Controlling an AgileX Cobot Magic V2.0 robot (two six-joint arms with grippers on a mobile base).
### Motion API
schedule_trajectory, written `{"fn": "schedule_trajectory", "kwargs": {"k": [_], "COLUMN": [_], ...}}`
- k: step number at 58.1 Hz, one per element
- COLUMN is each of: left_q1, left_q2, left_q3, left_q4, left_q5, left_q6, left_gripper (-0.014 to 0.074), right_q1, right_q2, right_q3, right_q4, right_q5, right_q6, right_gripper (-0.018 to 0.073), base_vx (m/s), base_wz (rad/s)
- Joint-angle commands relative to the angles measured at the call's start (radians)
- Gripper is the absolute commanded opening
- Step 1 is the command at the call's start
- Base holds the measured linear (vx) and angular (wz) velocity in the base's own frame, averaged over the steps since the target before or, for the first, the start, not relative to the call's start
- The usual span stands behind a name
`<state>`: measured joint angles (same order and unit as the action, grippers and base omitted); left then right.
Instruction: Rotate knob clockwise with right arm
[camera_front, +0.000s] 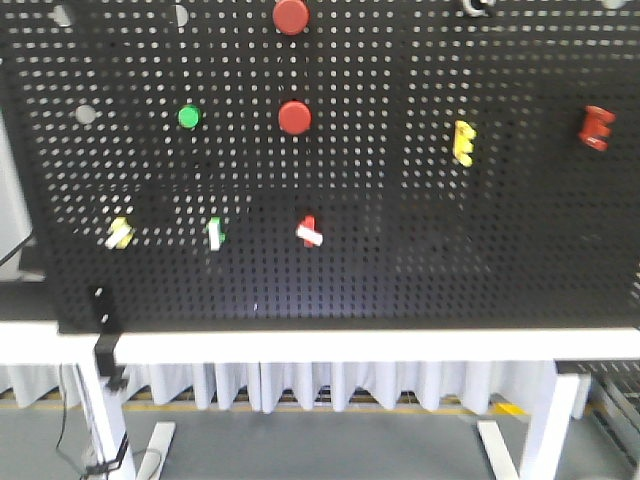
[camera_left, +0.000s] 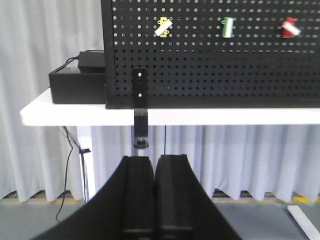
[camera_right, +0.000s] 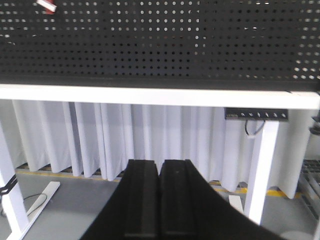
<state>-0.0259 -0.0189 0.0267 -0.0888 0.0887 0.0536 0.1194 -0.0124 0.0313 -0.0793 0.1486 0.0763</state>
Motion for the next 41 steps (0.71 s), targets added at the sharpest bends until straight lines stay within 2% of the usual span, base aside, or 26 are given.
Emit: {"fn": "schedule_trajectory", "kwargs": {"k": [1, 41], "left_q1": [0.002, 0.002], "left_q2": [0.000, 0.000], "left_q3": [0.013, 0.013], "left_q4": [-0.002, -0.003], "left_q5": [-0.079, -0.079], "left_q6": [-0.002, -0.002], "left_gripper": [-0.0006, -0.0006], "right_q1": [-0.003, -0.003], "right_q2": [-0.006, -0.006], "right_q3": [0.005, 0.005], "right_q4": [-0.002, -0.002], "right_q5": [-0.087, -0.087], "right_q6": [-0.002, -0.002], "right_gripper": [-0.0009, -0.0009], "base_vx": [0.39, 0.35], "base_wz": [0.02, 0.01]}}
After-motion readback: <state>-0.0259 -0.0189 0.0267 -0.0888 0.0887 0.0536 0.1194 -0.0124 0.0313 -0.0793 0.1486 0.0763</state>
